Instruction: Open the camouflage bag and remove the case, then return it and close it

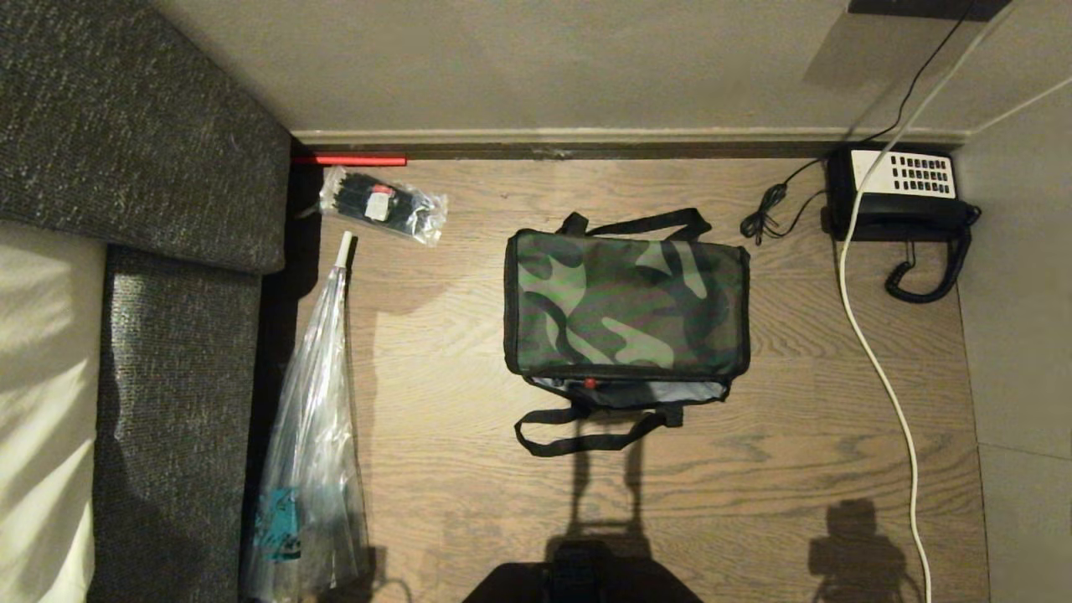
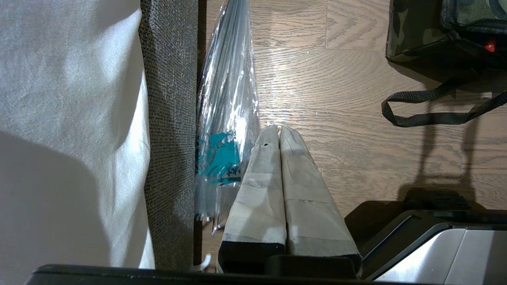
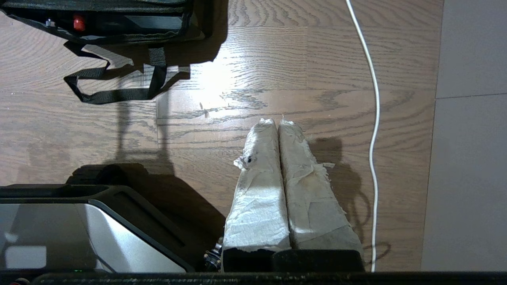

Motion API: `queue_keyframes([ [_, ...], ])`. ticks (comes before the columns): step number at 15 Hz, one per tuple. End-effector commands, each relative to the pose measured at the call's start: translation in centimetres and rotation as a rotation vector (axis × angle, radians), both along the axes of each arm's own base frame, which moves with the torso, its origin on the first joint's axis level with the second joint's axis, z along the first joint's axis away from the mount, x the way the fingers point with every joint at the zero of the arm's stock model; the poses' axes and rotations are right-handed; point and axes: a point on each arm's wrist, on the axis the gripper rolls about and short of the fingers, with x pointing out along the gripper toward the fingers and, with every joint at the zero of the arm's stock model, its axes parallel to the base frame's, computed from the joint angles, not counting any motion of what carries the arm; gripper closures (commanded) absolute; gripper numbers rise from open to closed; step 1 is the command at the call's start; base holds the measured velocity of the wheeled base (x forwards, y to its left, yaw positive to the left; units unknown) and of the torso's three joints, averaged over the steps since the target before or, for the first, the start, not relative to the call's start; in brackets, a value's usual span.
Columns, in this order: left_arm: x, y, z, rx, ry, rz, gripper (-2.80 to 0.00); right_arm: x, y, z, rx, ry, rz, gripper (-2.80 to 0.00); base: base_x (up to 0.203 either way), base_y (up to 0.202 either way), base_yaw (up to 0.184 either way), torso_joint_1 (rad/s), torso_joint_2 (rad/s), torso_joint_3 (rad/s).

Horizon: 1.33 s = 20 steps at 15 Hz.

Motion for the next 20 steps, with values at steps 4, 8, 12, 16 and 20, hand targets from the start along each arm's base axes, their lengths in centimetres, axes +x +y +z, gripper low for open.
queue_keyframes([
  [4,0.02,0.0,-0.02,-0.018,0.001,0.002,0.0,0.02,0.0,-0.01,0.0,0.005,-0.001,0.0,0.0,0.0,0.0,0.002,0.0,0.083],
  [8,0.02,0.0,-0.02,-0.018,0.001,0.002,0.0,0.02,0.0,-0.01,0.0,0.005,-0.001,0.0,0.0,0.0,0.0,0.0,0.0,0.198],
  [12,0.02,0.0,-0.01,-0.018,0.0,0.001,0.0,0.02,0.0,0.0,0.0,0.004,0.0,0.0,0.0,0.0,0.0,0.004,0.0,0.202],
  [16,0.02,0.0,-0.01,-0.018,0.0,0.002,0.0,0.02,0.0,-0.01,-0.002,0.005,0.001,0.0,0.0,0.0,0.0,0.001,0.0,0.201],
  [20,0.02,0.0,-0.01,-0.018,0.0,0.0,0.0,0.02,0.0,0.0,0.001,0.004,0.001,0.0,0.0,0.0,0.0,0.001,0.0,0.202],
])
